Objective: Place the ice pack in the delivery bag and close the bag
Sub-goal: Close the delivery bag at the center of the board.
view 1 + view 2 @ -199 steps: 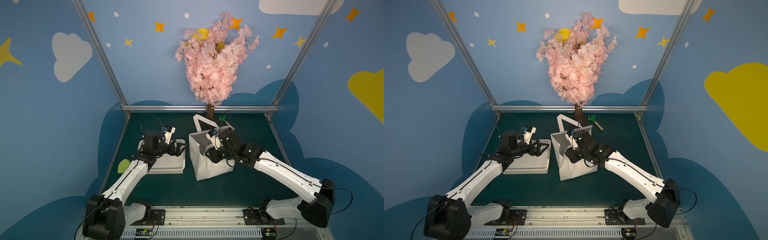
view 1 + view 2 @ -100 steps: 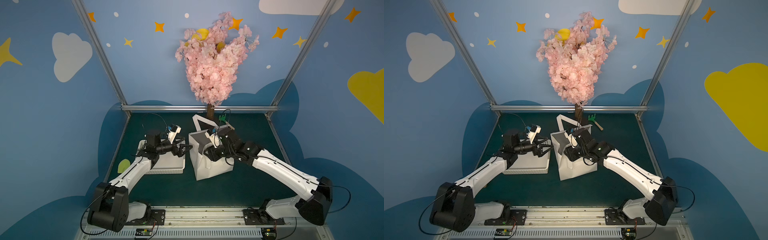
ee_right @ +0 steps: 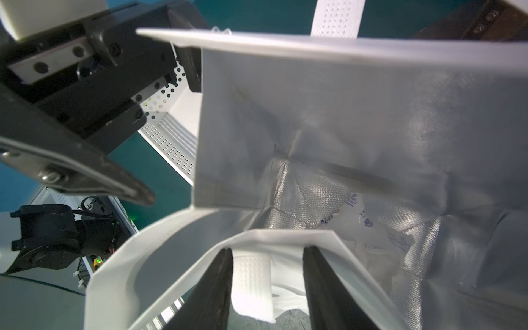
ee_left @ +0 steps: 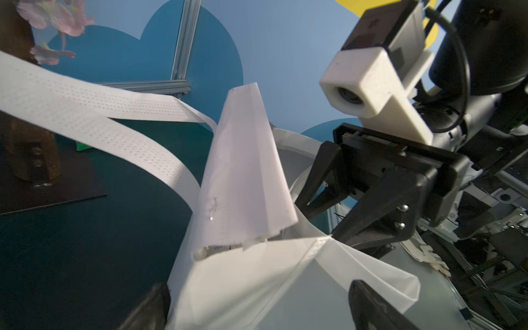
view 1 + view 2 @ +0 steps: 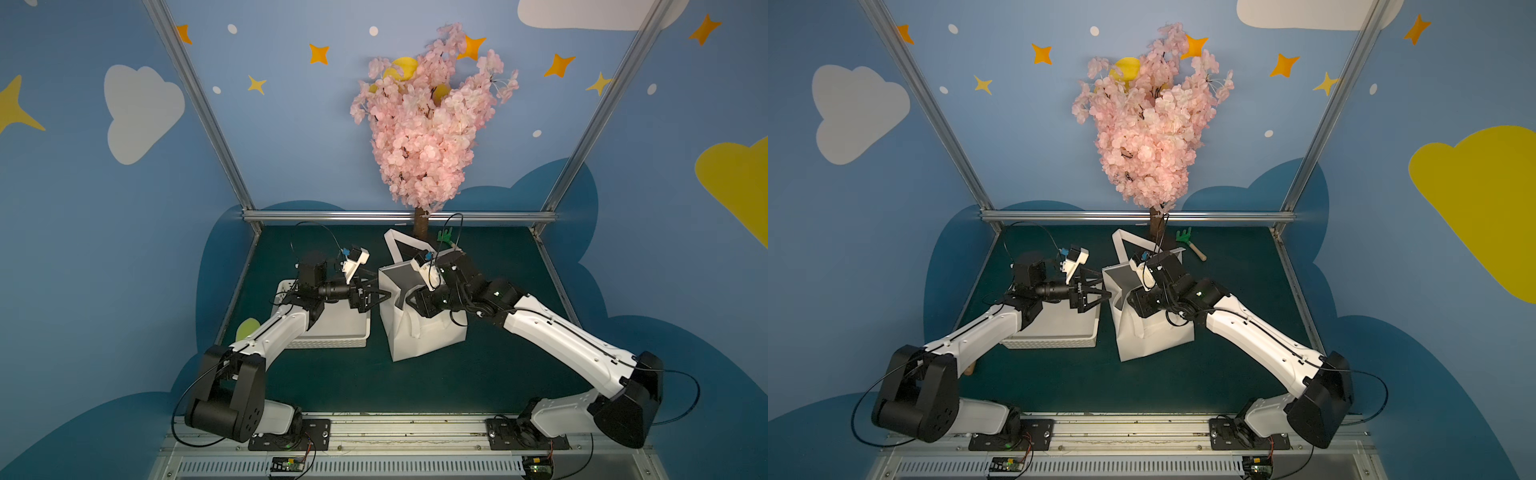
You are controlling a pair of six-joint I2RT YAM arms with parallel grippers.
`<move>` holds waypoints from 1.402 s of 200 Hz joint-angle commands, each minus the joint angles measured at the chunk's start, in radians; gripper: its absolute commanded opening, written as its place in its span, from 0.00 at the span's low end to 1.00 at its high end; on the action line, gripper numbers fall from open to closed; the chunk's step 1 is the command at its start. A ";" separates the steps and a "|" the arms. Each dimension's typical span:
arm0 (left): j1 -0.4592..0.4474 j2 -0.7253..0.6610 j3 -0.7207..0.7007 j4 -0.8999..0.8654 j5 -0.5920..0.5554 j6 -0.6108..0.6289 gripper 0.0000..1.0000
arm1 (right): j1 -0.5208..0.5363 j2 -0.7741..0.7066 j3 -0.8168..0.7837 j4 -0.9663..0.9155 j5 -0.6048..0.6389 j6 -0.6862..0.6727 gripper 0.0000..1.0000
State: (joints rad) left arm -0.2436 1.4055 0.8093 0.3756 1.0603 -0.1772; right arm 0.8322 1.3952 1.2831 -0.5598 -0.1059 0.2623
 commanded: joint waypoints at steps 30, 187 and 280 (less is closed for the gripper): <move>-0.016 -0.078 -0.057 -0.056 0.049 -0.008 1.00 | -0.006 0.048 0.047 0.015 0.000 0.009 0.46; -0.253 -0.226 -0.143 -0.181 -0.407 0.109 1.00 | -0.010 0.043 0.025 0.029 0.033 0.051 0.46; -0.288 -0.129 -0.137 -0.094 -0.579 -0.008 0.89 | -0.012 -0.003 -0.020 0.035 0.018 0.051 0.46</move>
State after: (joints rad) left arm -0.5156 1.2343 0.6487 0.2584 0.5117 -0.1364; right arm 0.8242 1.4269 1.2839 -0.5522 -0.0834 0.3103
